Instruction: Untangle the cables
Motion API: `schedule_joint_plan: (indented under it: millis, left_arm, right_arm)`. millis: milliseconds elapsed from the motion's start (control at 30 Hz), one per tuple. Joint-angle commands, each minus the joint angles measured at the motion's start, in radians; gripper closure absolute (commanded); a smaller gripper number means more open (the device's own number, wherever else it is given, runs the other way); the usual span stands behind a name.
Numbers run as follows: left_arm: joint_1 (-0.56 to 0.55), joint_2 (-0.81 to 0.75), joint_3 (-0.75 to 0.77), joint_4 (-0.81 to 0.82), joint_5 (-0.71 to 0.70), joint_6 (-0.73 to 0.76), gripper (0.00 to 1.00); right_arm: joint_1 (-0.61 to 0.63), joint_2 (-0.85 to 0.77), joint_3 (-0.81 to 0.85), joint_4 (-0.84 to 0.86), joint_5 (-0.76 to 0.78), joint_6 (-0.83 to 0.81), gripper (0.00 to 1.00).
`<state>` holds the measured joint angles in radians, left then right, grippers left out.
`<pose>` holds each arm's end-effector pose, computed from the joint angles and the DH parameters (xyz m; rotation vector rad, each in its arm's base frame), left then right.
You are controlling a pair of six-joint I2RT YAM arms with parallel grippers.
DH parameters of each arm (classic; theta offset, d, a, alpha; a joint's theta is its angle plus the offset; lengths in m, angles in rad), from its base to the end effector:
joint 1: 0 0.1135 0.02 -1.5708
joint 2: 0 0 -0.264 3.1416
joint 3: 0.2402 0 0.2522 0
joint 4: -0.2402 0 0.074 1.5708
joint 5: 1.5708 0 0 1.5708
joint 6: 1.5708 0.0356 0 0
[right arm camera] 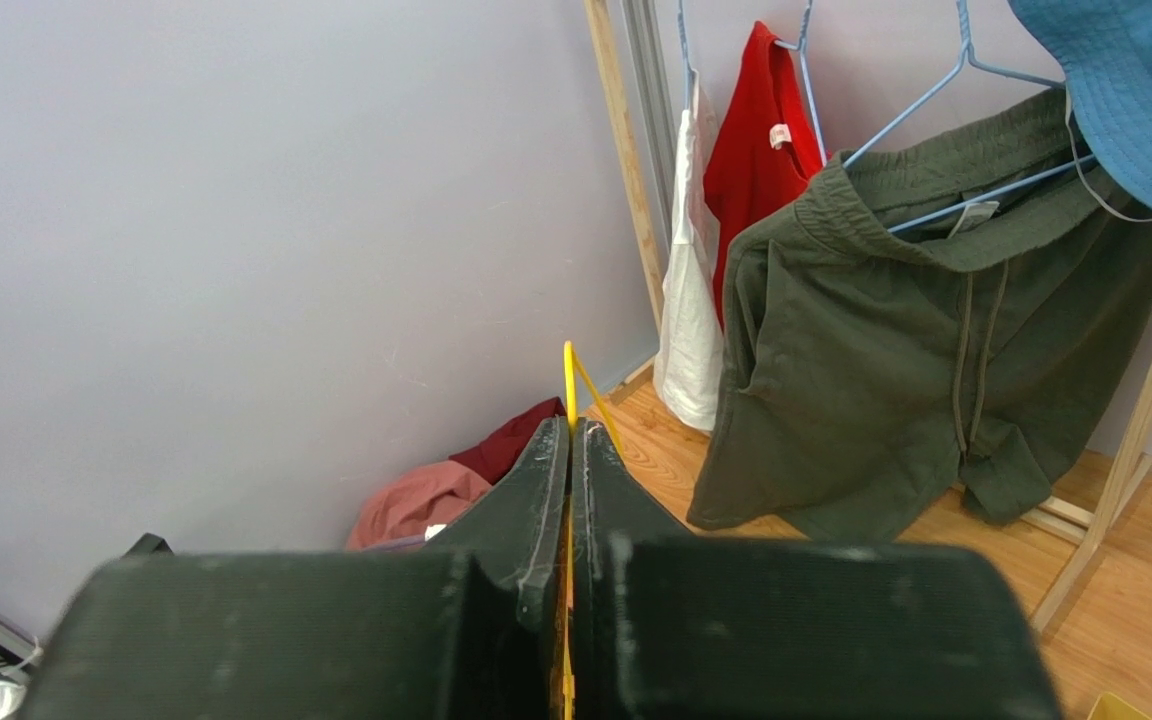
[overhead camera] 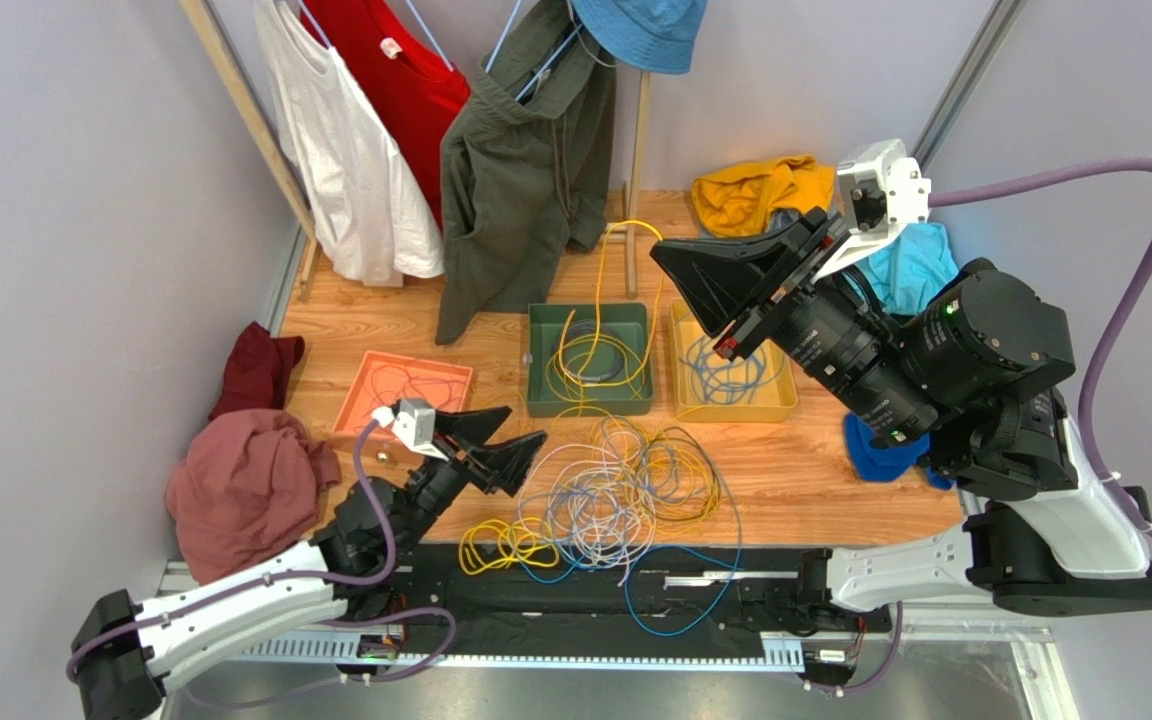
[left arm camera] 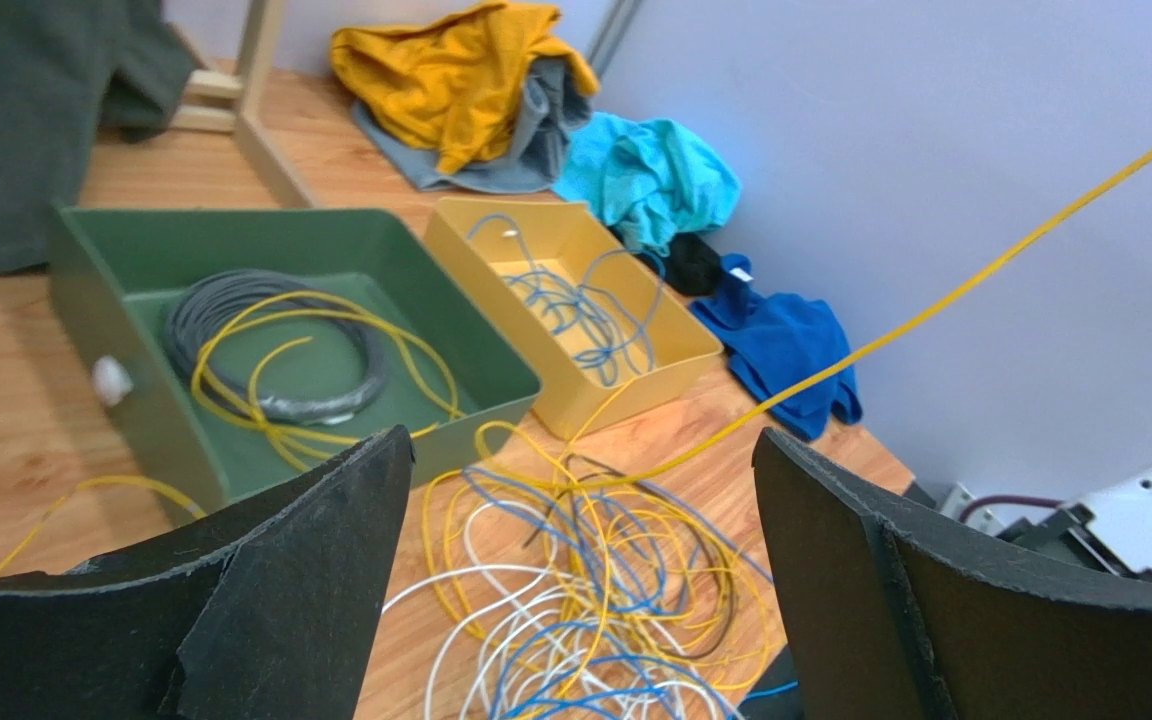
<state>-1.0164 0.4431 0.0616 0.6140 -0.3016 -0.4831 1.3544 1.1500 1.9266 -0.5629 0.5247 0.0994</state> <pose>0.0807 -0.1103 0.2161 0.1097 1.4253 -1.0535 0.0490 0.1400 0.5912 -0.4338 1.3732 0.8520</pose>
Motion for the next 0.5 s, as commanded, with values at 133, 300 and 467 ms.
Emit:
schedule_joint_plan:
  millis: [133, 300, 467]
  left_arm:
    - [-0.005, -0.061, -0.054, -0.027, 0.019, 0.031, 0.08]
    - [-0.005, 0.032, -0.037, 0.131, 0.136, 0.087, 0.07]
    - [-0.034, 0.135, -0.013, 0.208, 0.255, 0.129, 0.07]
  right_arm:
    - [0.003, 0.016, 0.049, 0.052, -0.021, -0.018, 1.00]
    - [0.005, 0.062, 0.107, 0.032, -0.041, 0.002, 1.00]
    - [0.003, 0.111, 0.187, 0.011, -0.034, 0.020, 1.00]
